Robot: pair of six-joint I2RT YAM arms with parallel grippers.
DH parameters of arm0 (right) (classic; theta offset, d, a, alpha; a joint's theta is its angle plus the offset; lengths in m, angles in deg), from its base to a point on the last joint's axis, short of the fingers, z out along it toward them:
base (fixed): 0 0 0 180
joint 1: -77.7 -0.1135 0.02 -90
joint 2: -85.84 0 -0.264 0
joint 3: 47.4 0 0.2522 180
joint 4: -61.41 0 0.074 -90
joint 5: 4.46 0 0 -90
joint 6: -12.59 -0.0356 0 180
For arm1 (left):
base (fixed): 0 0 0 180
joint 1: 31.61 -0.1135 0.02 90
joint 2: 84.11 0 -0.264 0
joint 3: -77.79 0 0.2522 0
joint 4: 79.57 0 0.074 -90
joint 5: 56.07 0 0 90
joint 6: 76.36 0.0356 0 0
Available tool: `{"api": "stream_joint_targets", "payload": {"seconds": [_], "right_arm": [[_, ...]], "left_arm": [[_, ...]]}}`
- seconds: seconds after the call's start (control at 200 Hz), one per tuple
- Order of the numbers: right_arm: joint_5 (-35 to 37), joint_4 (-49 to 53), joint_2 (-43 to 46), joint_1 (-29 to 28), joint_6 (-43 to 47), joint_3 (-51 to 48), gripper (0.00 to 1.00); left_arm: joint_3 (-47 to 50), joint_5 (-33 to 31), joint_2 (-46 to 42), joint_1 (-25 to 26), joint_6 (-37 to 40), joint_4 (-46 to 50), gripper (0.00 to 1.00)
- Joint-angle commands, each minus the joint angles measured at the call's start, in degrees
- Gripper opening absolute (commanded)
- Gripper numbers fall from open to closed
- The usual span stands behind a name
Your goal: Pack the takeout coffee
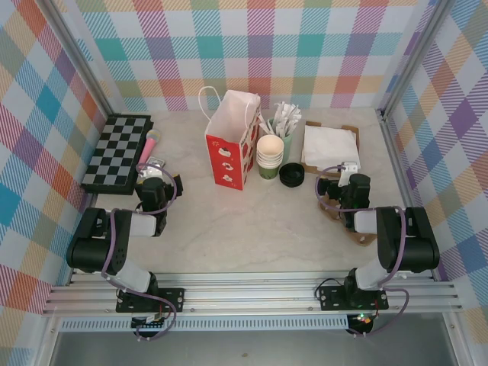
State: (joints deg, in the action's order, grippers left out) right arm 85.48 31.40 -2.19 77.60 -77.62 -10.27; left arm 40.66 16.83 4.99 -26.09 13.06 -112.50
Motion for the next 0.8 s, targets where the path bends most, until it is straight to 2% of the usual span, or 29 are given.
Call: {"api": "stream_joint_targets", "payload": {"seconds": [0.0, 0.795], "right_arm": [[0.0, -2.2, 0.5, -0.3, -0.5, 0.5, 1.00], [-0.1, -2.3, 0.6, -0.3, -0.5, 0.4, 1.00]], "left_arm": [[0.6, -0.2, 0.4, 0.6, -0.1, -1.7, 1.00], [0.8, 0.1, 0.2, 0.6, 0.2, -2.0, 1.00]]}}
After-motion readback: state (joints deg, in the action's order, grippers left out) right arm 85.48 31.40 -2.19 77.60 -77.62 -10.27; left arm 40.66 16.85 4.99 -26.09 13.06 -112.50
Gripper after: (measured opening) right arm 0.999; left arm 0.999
